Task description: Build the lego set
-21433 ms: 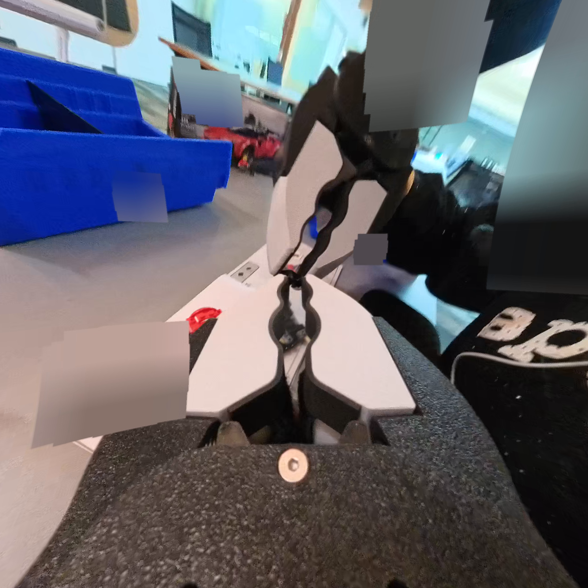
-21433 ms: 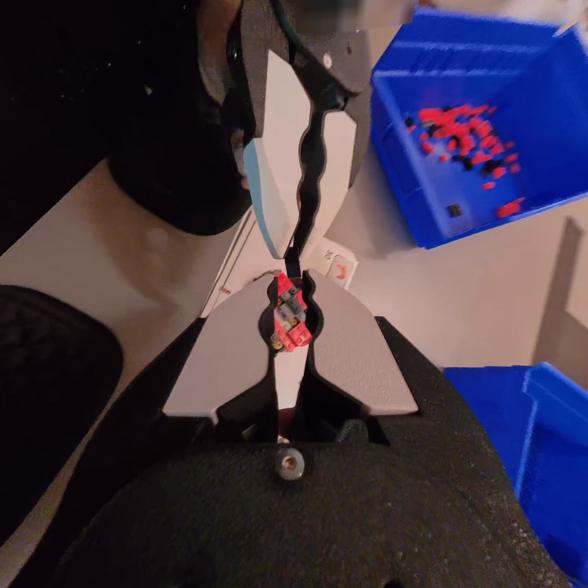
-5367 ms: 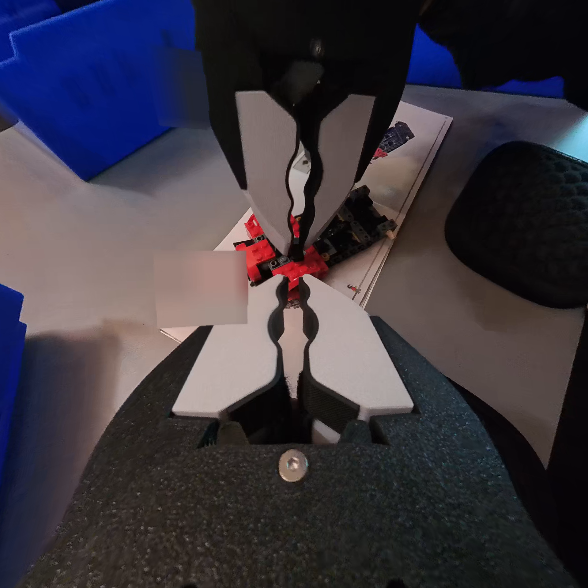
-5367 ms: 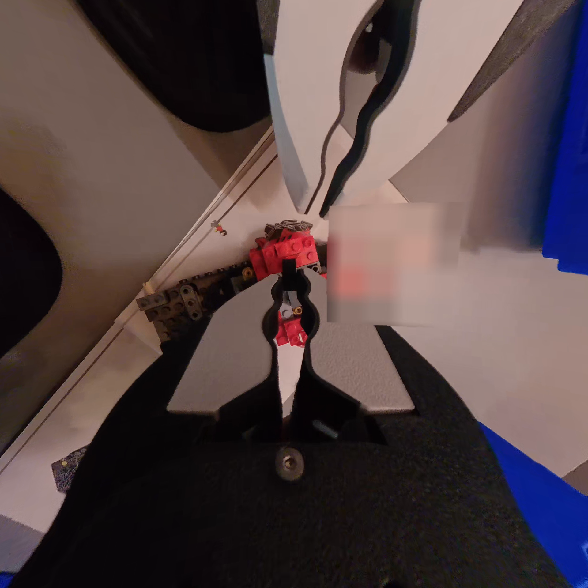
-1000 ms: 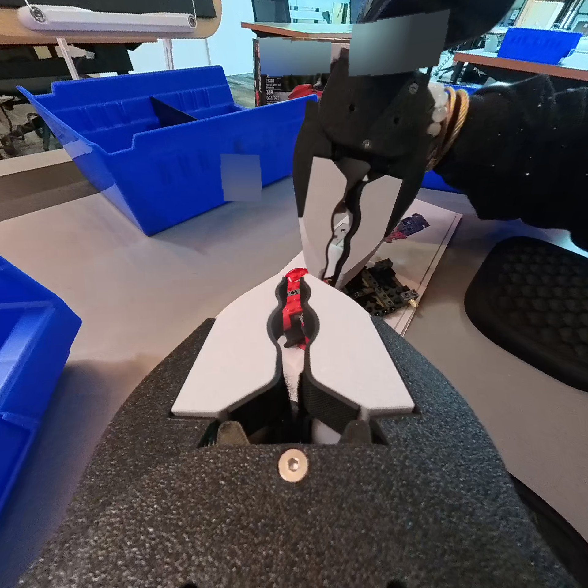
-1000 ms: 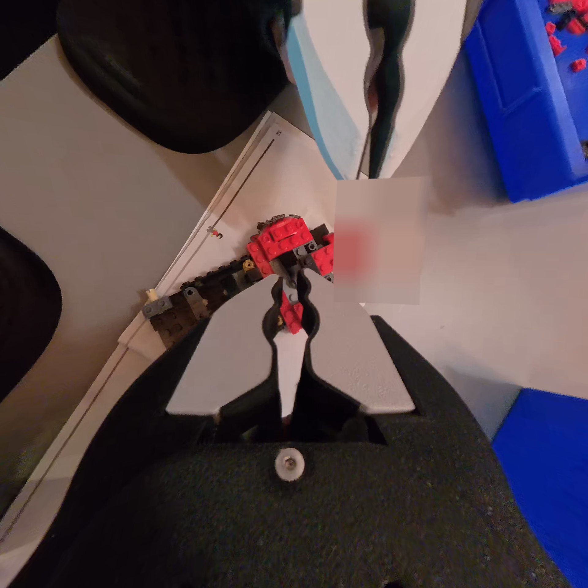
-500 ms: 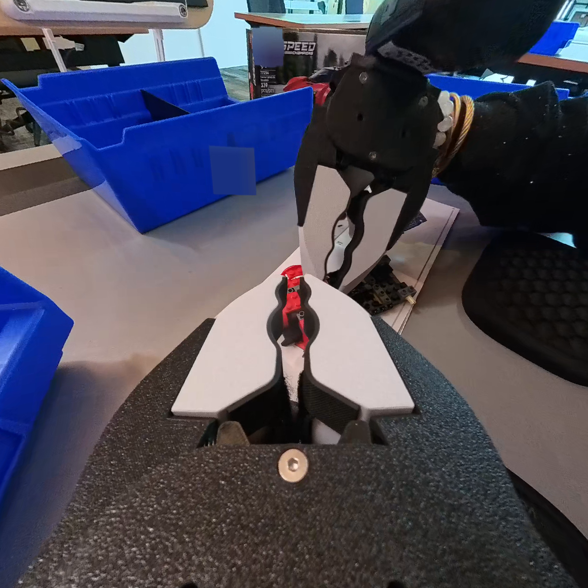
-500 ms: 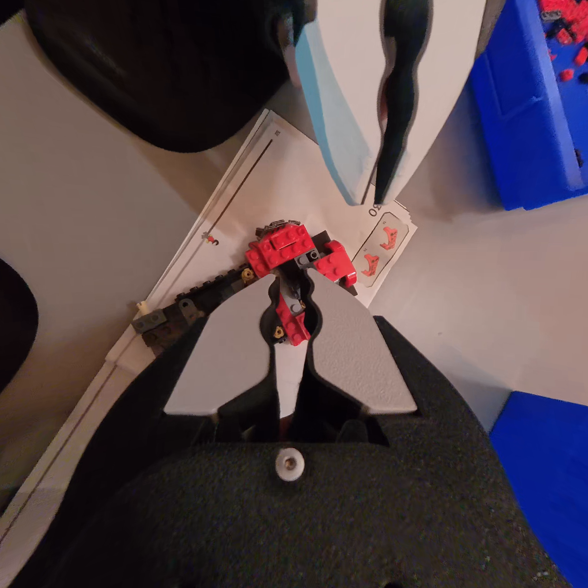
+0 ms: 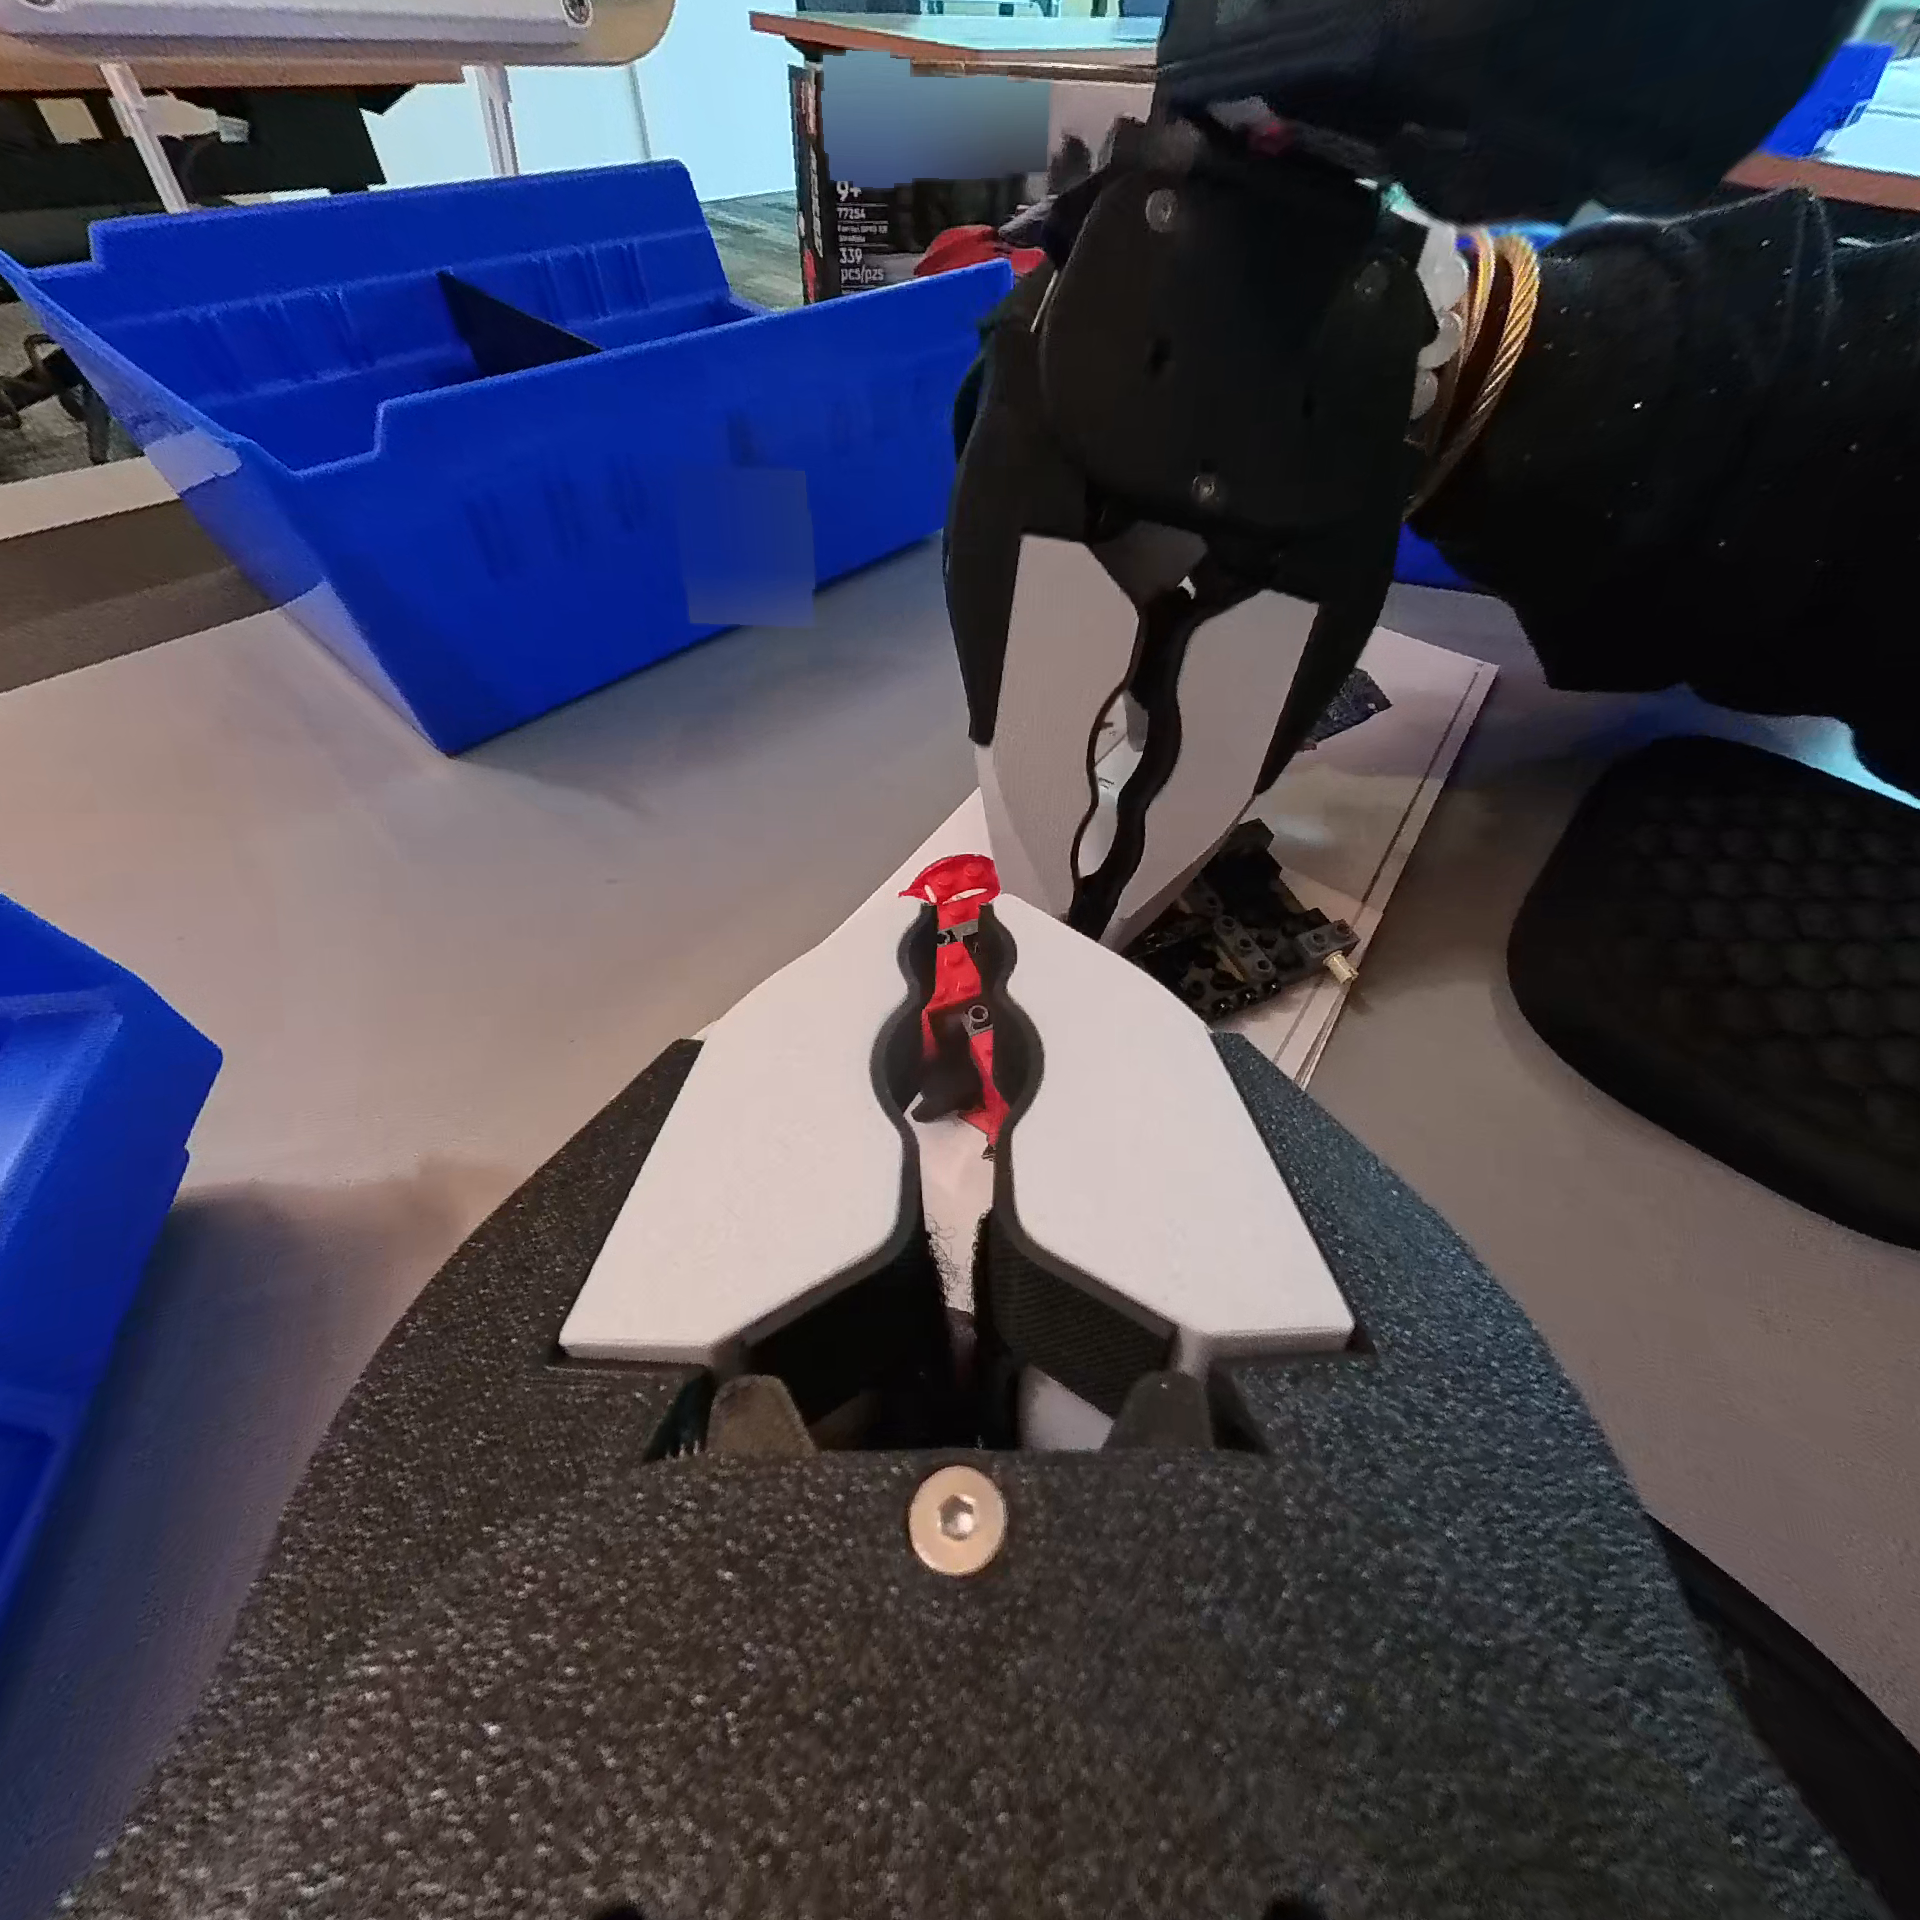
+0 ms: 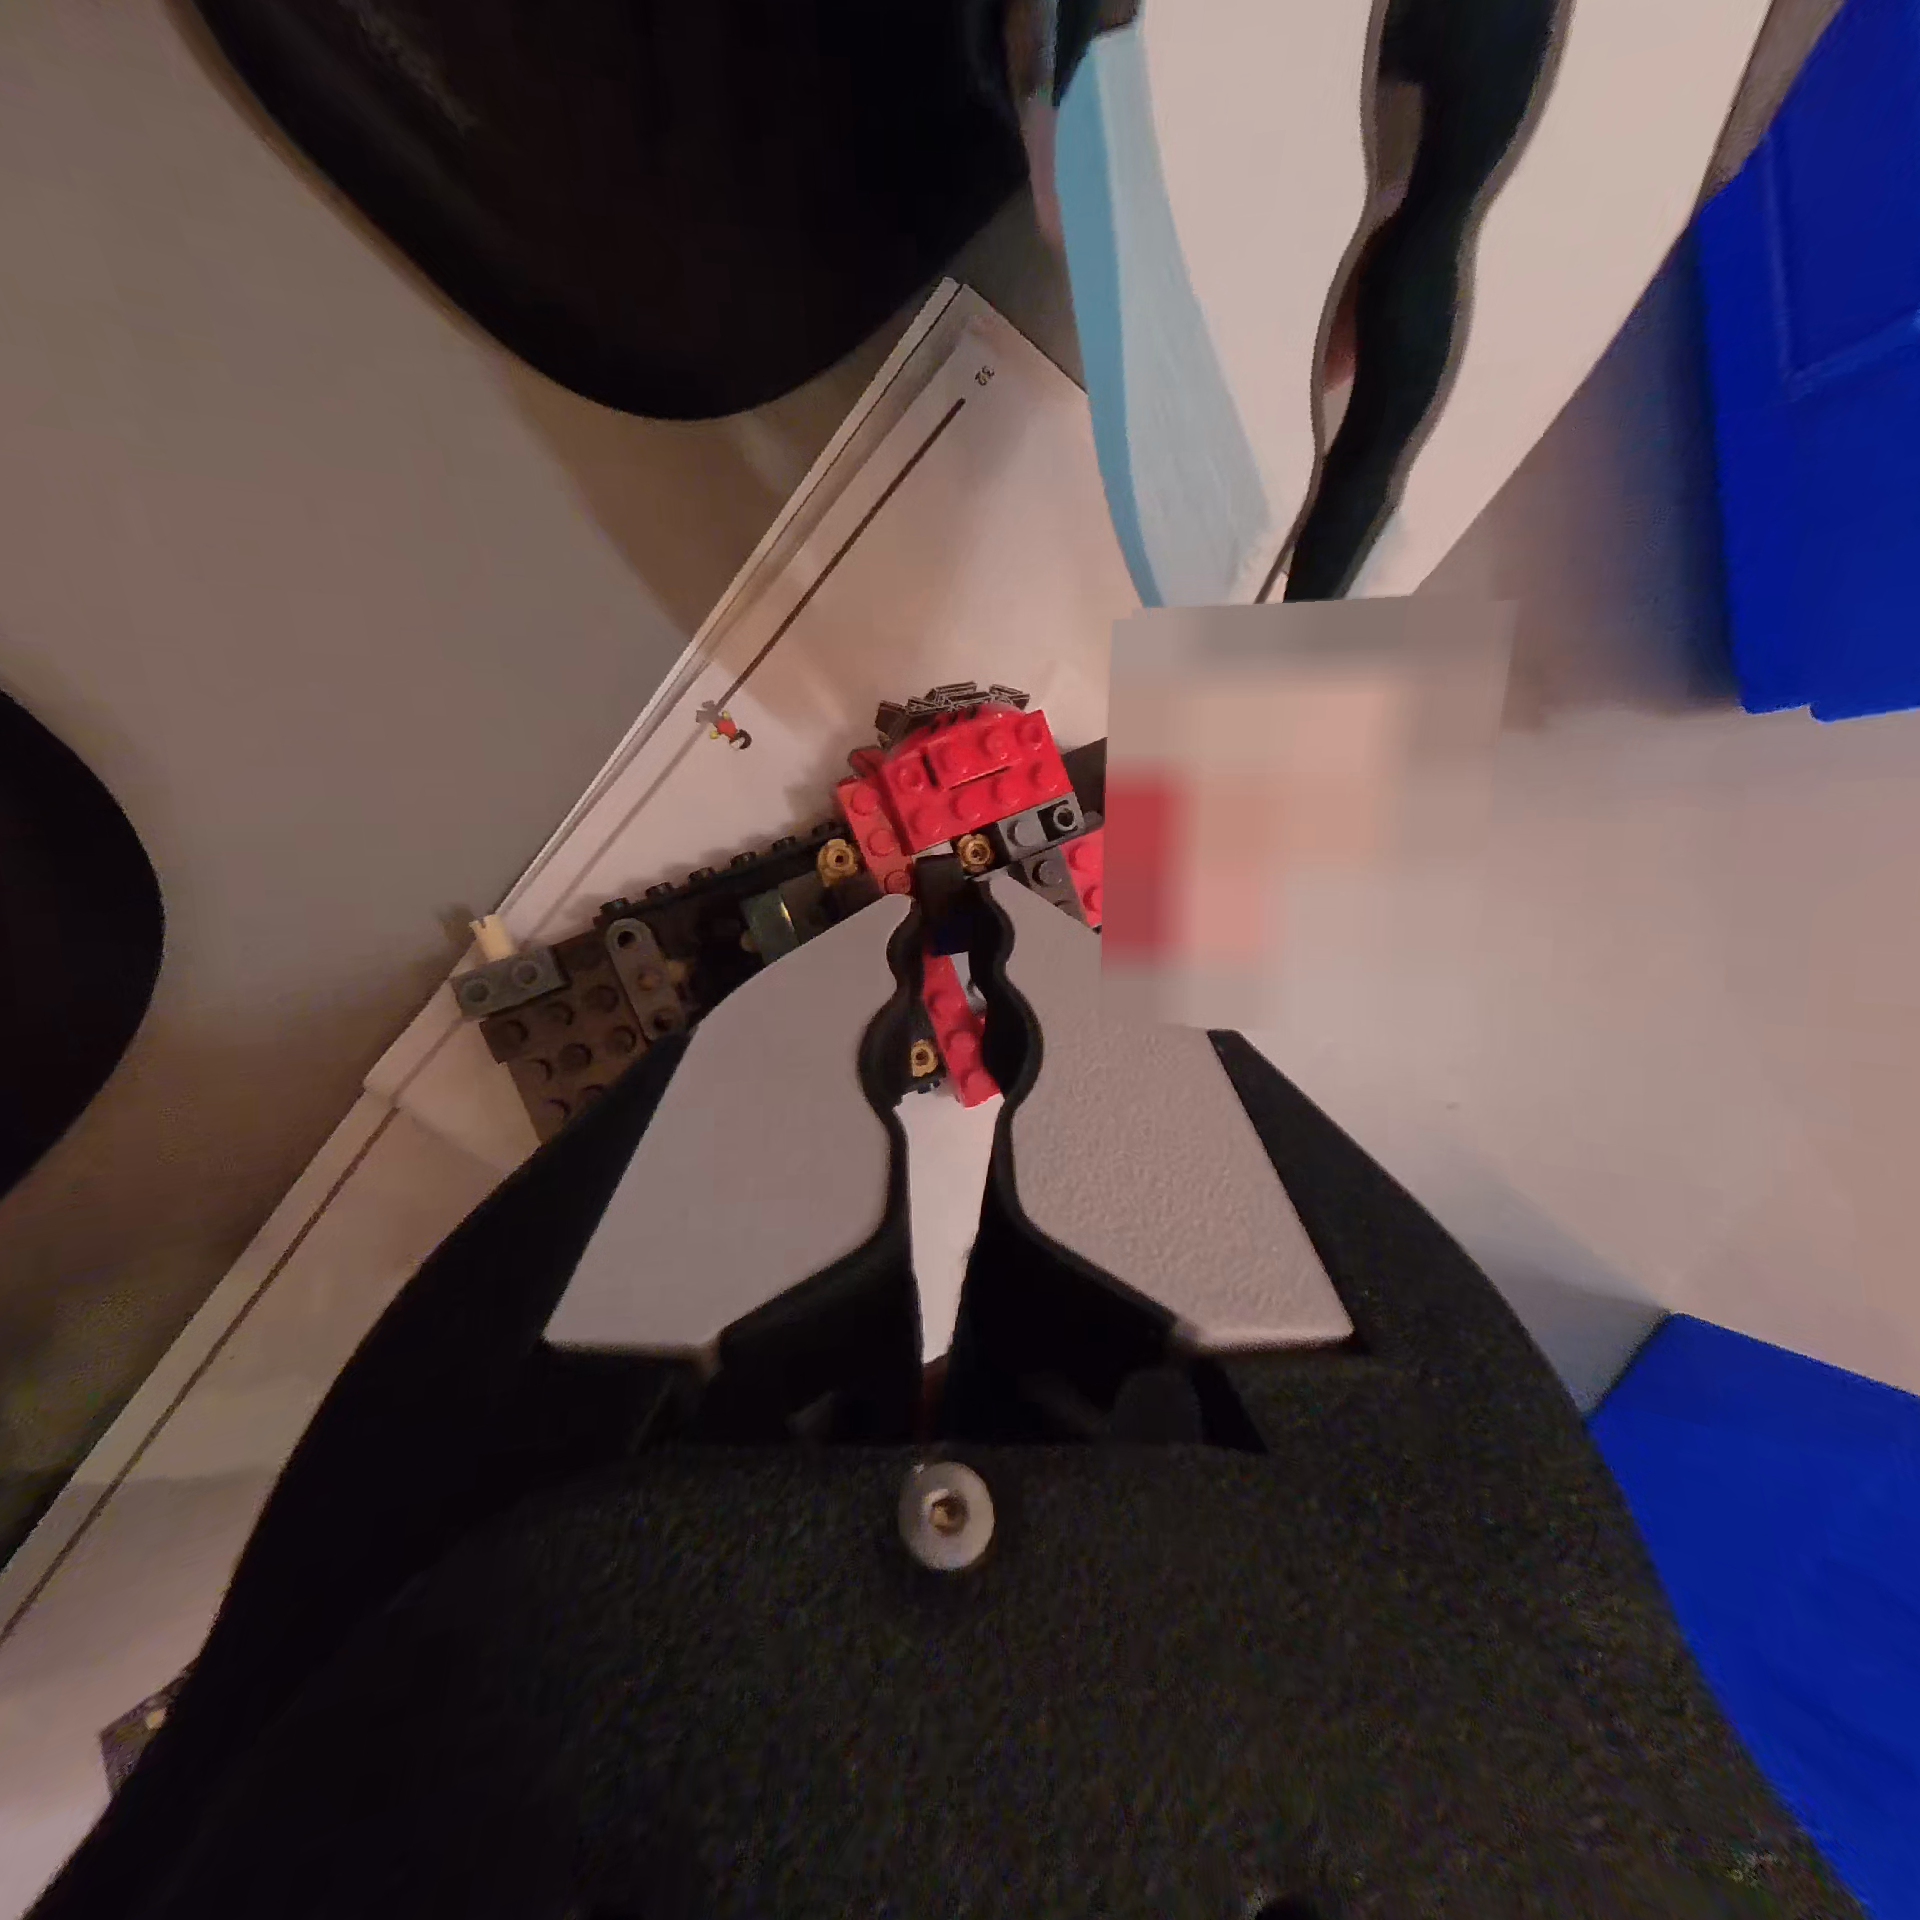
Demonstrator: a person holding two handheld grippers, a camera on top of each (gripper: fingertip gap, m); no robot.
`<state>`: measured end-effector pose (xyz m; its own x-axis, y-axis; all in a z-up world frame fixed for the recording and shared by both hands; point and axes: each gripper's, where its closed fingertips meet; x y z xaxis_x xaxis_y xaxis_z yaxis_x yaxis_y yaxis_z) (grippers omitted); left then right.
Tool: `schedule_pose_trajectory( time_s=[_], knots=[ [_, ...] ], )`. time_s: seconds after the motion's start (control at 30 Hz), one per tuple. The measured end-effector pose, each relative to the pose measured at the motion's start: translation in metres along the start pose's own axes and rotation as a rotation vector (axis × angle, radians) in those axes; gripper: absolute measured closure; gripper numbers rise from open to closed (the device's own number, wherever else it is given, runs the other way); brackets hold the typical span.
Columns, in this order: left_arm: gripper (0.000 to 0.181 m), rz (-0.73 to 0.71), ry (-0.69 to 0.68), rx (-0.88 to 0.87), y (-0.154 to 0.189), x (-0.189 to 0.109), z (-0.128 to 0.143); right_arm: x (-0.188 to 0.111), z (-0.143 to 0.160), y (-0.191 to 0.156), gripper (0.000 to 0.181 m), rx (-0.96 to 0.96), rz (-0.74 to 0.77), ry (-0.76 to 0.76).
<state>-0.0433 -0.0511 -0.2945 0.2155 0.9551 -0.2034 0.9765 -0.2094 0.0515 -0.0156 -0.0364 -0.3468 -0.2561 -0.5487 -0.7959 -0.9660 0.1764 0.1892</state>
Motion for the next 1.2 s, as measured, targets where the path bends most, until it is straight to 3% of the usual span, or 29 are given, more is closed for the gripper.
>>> schedule_pose_trajectory(
  time_s=[0.13, 0.23, 0.43, 0.67, 0.87, 1.03, 1.1, 1.2],
  knots=[
    [0.174, -0.006, 0.003, 0.017, 0.000, 0.000, 0.000, -0.012, -0.002, 0.004, 0.174, 0.087, 0.048, 0.077],
    [0.173, -0.015, 0.015, 0.054, 0.001, 0.000, -0.002, -0.031, -0.005, 0.010, 0.174, 0.255, 0.117, 0.183],
    [0.157, -0.047, 0.026, 0.195, 0.005, 0.004, -0.004, -0.087, -0.024, 0.019, 0.174, 0.722, 0.261, 0.604],
    [0.150, -0.124, 0.096, 0.430, 0.015, 0.012, -0.027, -0.138, -0.017, 0.018, 0.174, 1.195, 0.245, 1.120],
    [0.150, -0.168, 0.106, 0.624, 0.024, 0.025, -0.042, -0.132, -0.009, 0.013, 0.174, 1.488, 0.159, 1.468],
    [0.154, -0.208, 0.051, 0.906, 0.024, 0.042, -0.049, -0.115, -0.021, 0.011, 0.174, 1.567, 0.106, 1.581],
    [0.160, -0.171, 0.066, 0.901, 0.032, 0.048, -0.050, -0.115, -0.025, 0.013, 0.174, 1.567, 0.111, 1.620],
    [0.165, -0.148, 0.114, 0.752, 0.036, 0.051, -0.055, -0.112, -0.031, 0.016, 0.174, 1.570, 0.124, 1.648]
  ],
)
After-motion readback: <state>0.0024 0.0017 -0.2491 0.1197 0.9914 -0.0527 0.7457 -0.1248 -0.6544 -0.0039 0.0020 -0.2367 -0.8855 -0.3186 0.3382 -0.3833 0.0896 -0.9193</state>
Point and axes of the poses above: each gripper's, where its closed fingertips meet, x out along the fingers, z out of its underside, y = z × x across the jaws, and after that the axes turned 6 degrees about y, right-handed
